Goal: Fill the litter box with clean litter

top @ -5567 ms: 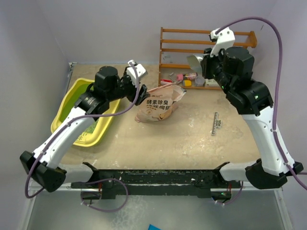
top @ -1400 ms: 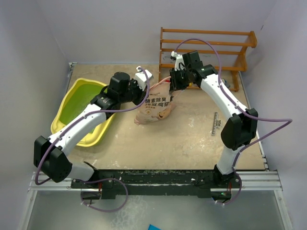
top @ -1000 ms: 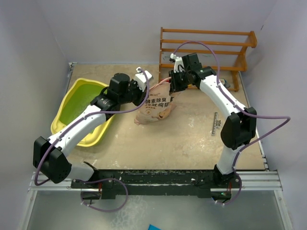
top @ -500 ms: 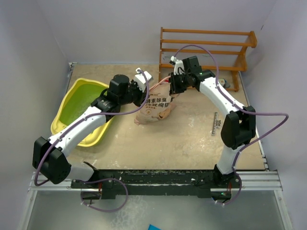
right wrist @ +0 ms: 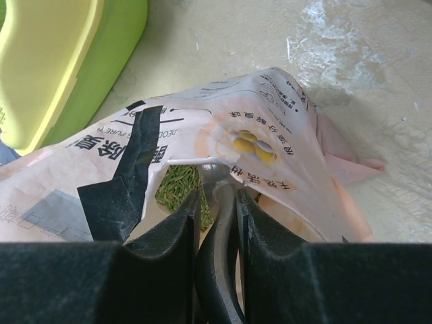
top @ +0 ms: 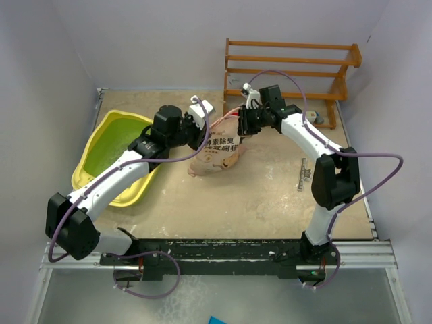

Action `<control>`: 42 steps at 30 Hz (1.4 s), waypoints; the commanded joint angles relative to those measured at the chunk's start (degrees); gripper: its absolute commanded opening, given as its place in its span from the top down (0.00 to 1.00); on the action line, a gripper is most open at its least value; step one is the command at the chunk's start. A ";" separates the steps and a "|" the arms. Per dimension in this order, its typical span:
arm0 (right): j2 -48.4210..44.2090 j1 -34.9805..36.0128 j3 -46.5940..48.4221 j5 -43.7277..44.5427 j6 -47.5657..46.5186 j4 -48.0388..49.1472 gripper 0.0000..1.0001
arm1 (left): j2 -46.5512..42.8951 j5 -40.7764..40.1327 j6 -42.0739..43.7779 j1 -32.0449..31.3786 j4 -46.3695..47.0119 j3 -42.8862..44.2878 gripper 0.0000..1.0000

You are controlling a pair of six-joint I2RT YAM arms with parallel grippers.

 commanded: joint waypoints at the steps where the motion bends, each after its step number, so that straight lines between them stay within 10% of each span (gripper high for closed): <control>1: 2.32 2.49 -3.66 -10.09 5.33 -1.65 1.00 | -2.63 0.84 -1.33 -0.37 3.95 -0.53 0.84; 42: -1.81 -5.23 -18.31 -32.48 51.79 52.78 1.00 | -5.20 -0.64 -1.26 -0.40 2.88 -2.82 0.82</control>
